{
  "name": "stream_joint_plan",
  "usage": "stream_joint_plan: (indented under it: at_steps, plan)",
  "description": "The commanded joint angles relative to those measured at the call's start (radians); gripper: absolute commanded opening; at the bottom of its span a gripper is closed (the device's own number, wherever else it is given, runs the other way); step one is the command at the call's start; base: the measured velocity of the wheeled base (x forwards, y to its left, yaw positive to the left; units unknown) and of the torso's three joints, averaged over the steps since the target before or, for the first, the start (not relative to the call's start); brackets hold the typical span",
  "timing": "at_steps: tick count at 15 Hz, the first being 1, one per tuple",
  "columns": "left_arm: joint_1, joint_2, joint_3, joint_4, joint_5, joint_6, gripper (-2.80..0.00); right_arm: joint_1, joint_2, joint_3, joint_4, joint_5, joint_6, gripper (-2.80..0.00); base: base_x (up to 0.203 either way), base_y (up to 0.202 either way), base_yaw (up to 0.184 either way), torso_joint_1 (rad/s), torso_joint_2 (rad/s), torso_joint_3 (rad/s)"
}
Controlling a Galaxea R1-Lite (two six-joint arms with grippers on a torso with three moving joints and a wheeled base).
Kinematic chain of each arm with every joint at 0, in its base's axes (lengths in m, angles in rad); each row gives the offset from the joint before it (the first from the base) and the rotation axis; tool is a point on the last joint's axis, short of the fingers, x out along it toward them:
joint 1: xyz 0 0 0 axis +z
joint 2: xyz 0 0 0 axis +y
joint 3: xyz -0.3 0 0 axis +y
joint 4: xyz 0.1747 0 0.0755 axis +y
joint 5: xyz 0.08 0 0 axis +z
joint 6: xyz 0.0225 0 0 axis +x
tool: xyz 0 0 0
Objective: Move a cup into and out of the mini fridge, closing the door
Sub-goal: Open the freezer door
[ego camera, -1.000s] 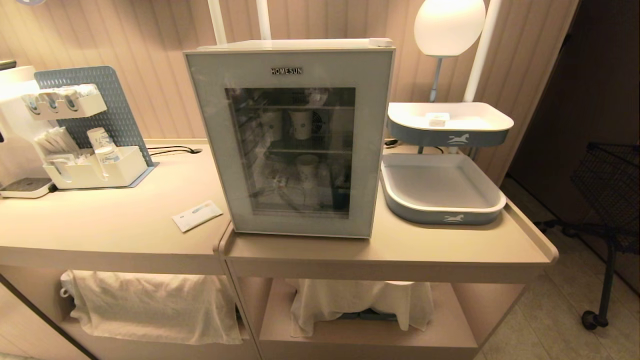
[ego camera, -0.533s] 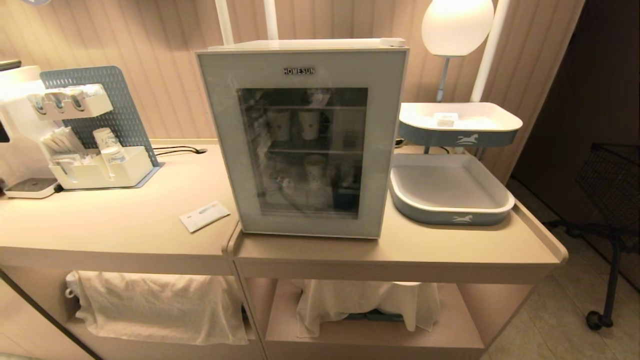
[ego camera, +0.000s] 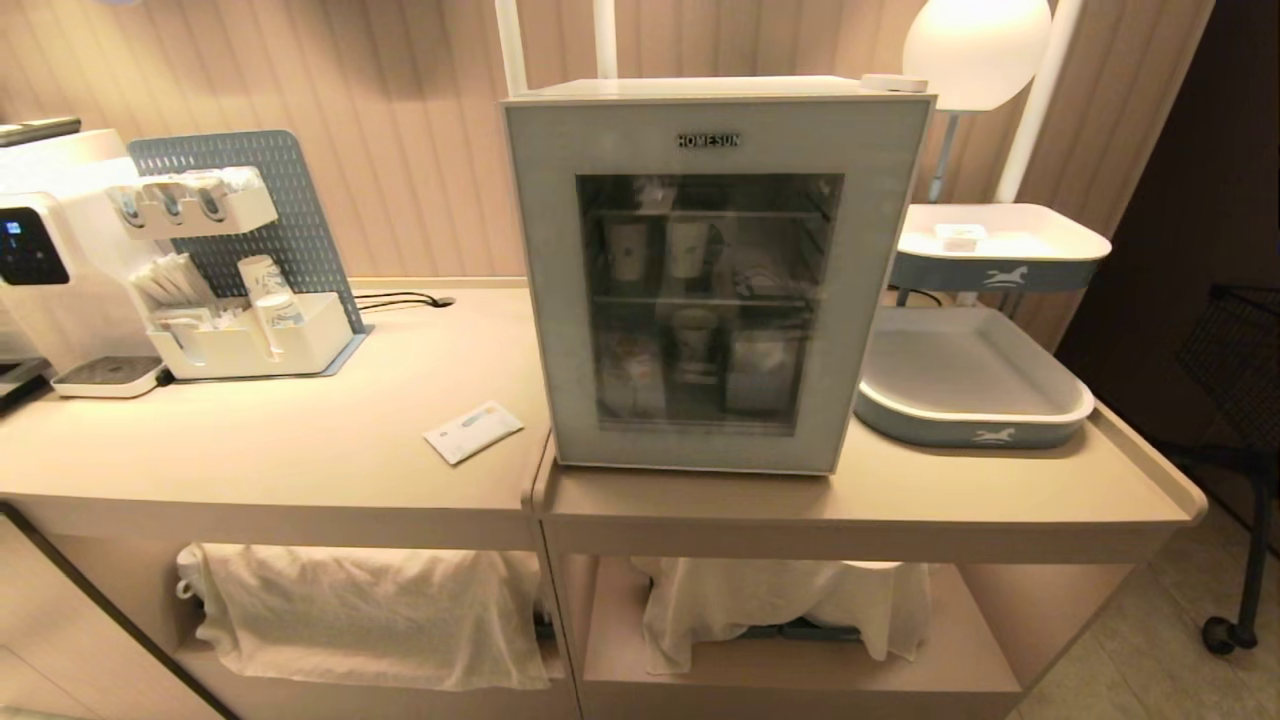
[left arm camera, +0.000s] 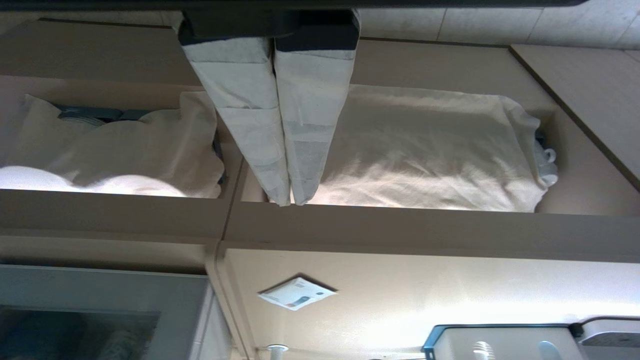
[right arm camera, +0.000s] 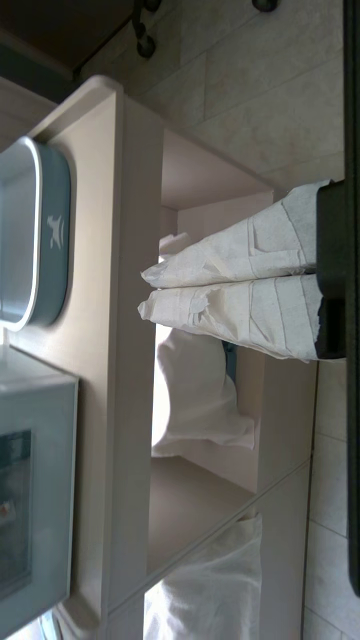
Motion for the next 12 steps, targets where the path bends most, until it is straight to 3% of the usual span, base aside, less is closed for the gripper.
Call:
stream_joint_plan:
  at_steps: [1,8,12]
  plan:
    - [-0.001,0.000,0.000,0.000,0.000,-0.001,-2.80,0.000,0.001,0.000,0.001,0.000,-0.001,-2.80,0.000,0.193,0.000,0.002,0.00,0.006]
    - [0.000,0.000,0.000,0.000,0.000,-0.001,-2.80,0.000,0.001,0.000,0.001,0.000,-0.001,-2.80,0.000,0.181,0.000,0.003,0.00,0.003]
    - [0.000,0.000,0.000,0.000,0.000,0.001,-2.80,0.000,0.001,0.000,0.001,0.000,-0.001,-2.80,0.000,0.023,0.000,0.001,0.00,0.000]
